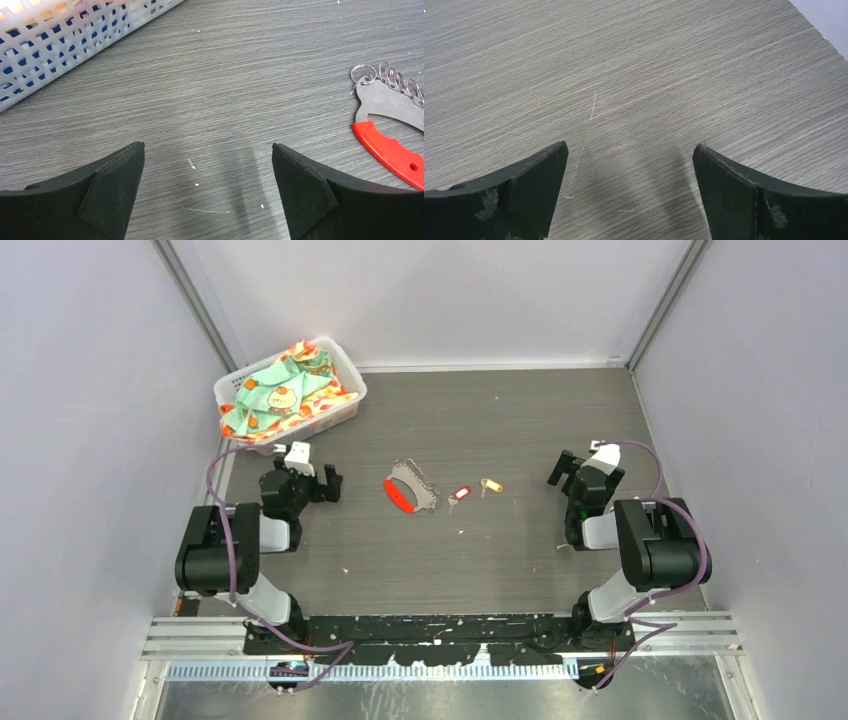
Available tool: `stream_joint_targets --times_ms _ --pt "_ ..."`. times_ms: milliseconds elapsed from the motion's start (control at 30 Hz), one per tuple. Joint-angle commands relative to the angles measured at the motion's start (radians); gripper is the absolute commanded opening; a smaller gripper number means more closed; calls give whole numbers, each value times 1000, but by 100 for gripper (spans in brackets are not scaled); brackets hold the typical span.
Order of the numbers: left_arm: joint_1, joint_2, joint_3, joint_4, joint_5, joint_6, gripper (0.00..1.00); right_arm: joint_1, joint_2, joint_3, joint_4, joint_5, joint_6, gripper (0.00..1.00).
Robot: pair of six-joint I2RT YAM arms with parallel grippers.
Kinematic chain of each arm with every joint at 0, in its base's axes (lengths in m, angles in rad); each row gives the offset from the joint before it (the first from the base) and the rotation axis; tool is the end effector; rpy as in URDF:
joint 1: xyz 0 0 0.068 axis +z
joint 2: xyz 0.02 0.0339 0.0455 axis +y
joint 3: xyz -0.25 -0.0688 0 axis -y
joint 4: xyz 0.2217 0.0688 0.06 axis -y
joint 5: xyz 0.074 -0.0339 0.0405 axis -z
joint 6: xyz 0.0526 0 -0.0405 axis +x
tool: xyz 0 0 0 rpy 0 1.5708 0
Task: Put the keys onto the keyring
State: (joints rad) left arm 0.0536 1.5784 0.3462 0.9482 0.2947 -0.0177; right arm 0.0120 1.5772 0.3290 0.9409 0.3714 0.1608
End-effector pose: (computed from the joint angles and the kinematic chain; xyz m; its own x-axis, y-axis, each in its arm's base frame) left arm 0.2719 -0.0007 0.1395 -0.2838 -0.0322 -0.9584 0.2222 0.9700 -0.0984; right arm 0.2663 -0.0159 0.1350 -0.2450 0.1463 -0.9584 0.3788 0.9244 0.0442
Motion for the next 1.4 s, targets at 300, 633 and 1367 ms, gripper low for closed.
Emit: stream_joint_targets --times_ms 300,633,1367 --pt "6 -26 6 32 -11 14 100 1 -43 3 31 120 51 100" --pt "19 -212 478 -1087 239 207 100 110 -381 253 -511 33 262 100" --pt "-45 -174 719 -1744 448 421 100 829 -15 536 -840 -289 27 72"
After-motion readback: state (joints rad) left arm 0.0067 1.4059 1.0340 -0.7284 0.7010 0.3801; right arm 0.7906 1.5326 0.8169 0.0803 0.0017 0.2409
